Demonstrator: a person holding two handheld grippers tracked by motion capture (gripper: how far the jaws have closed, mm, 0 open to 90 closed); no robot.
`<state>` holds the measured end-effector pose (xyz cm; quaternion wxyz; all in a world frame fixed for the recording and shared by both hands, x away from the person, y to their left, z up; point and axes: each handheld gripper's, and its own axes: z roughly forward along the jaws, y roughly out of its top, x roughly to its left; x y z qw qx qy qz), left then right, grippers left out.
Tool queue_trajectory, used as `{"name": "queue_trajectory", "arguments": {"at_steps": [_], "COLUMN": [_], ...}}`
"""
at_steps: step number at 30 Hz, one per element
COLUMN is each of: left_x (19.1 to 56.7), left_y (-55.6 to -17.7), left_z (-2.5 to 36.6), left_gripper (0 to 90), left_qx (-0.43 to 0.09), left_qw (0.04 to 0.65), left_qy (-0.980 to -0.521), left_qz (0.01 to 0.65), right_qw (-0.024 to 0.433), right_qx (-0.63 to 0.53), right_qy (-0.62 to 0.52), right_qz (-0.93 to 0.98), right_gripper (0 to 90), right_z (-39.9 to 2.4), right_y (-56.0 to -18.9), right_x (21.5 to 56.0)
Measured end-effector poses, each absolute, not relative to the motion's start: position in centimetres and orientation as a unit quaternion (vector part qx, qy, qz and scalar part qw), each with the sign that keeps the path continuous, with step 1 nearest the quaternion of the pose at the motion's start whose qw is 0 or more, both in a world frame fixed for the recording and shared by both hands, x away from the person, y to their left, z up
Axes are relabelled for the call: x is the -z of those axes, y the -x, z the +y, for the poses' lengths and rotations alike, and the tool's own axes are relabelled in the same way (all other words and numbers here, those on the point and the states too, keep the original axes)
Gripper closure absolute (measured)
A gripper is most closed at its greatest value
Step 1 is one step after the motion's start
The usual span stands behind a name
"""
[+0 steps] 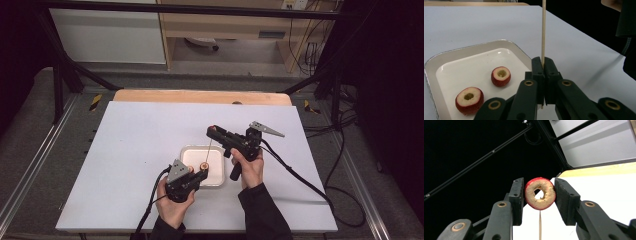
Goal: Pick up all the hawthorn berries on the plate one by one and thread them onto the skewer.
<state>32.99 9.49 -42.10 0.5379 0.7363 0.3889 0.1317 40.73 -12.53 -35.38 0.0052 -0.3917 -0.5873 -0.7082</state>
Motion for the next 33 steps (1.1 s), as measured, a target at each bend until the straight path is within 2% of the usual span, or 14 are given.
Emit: {"name": "queue_trajectory", "arguments": {"at_steps": [27, 33], "left_x": [41.8, 41.4], "left_y": [-32.9, -33.0], "left_z": [9.3, 9.6], "left_gripper": [88.7, 88.7], "left_qx": [-0.124, -0.131], "left_qw": [0.553, 0.553], "left_qy": [-0.716, -0.714], "left_qz": [0.408, 0.409], "right_qw": [0.004, 0.015], "right_qx": [0.702, 0.689], "right_qy": [0.384, 0.382], "right_qz": [-0.599, -0.616], "right_gripper": [61.6, 61.7], "right_z": [-11.9, -11.3], "right_y": [-40.2, -39.8], "right_x": [36.1, 36.8]}}
